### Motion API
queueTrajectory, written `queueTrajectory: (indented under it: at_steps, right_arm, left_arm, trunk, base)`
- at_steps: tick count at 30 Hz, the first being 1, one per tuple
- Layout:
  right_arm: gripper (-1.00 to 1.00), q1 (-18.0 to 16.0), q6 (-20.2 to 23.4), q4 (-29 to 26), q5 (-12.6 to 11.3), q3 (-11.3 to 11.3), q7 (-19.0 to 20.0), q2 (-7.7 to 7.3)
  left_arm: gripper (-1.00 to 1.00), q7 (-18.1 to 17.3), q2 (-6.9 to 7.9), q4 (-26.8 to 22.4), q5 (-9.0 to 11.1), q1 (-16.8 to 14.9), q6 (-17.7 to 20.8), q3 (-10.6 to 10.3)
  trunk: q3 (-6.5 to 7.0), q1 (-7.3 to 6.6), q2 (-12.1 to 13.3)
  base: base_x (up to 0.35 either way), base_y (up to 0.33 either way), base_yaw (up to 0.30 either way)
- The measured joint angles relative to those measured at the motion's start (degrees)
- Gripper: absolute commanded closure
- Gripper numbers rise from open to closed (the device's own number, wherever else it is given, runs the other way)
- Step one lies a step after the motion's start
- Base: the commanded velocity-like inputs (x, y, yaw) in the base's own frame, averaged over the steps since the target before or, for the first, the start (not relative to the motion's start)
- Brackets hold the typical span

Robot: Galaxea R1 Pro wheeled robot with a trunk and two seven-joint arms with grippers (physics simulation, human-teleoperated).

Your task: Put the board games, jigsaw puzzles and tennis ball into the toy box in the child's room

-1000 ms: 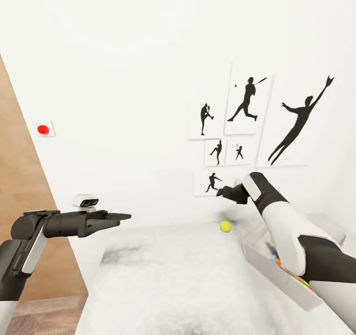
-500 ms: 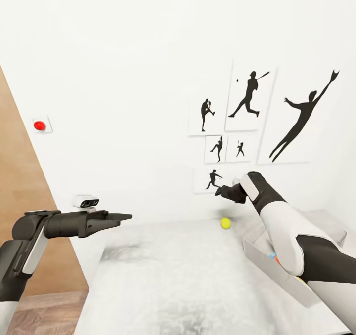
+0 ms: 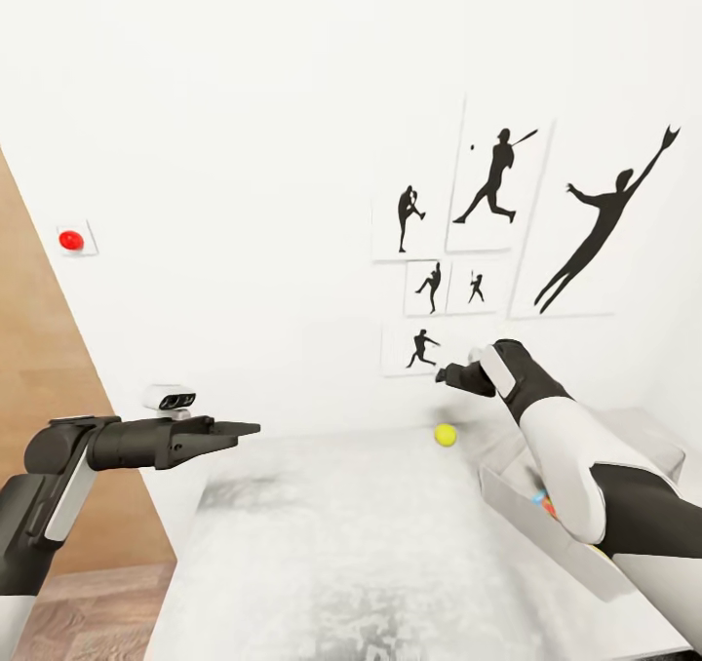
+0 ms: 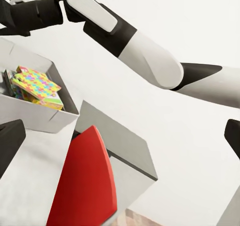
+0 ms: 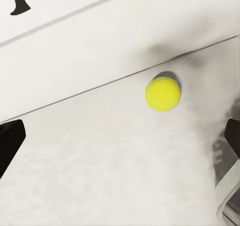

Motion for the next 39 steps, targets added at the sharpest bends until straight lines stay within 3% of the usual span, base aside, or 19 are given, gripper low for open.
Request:
queueTrajectory:
  at_steps: [18, 21, 24, 28, 32, 39]
  right_arm:
    - [-1.0, 0.0, -0.21, -0.08, 0.06, 0.03, 0.09, 0.13]
    - [-1.0, 0.0, -0.24, -0.11, 0.07, -0.03, 0.11, 0.15]
    - [-1.0, 0.0, -0.25, -0.12, 0.08, -0.06, 0.02, 0.21]
    - [-1.0, 0.0, -0.25, -0.13, 0.08, -0.12, -0.02, 0.28]
    - [-1.0, -0.03, -0.25, -0.13, 0.08, -0.15, -0.03, 0.45]
    - [-1.0, -0.32, -0.25, -0.13, 0.09, -0.17, -0.03, 0.29]
  left_arm:
    - [-1.0, 0.0, -0.29, -0.05, 0.03, 0.0, 0.02, -0.53]
    - [-1.0, 0.0, -0.56, -0.11, 0.07, -0.1, 0.02, -1.36]
    - [-1.0, -0.01, -1.75, -0.54, 0.1, -0.98, 0.02, -3.2]
    - [-1.0, -0.01, -5.18, -0.7, -0.22, -3.02, 0.02, -6.31]
    - [-1.0, -0.01, -8.85, -0.86, -1.94, -8.28, 0.02, -9.66]
    - [-1.0, -0.02, -12.22, -0.73, -3.74, -16.98, 0.02, -13.85]
  trunk:
    - [-1.71, 0.0, 0.0]
    - [-2.0, 0.0, 0.0]
    - [-2.29, 0.0, 0.0]
    - [-2.67, 0.0, 0.0]
    - [-3.04, 0.0, -0.01]
    - [-3.71, 0.0, -0.01]
  base:
    - [0.0, 0.0, 0.0]
    - [0.0, 0.0, 0.0]
    - [0.0, 0.0, 0.0]
    - [0.0, 0.0, 0.0]
    - [0.0, 0.0, 0.0]
    - [0.0, 0.0, 0.0]
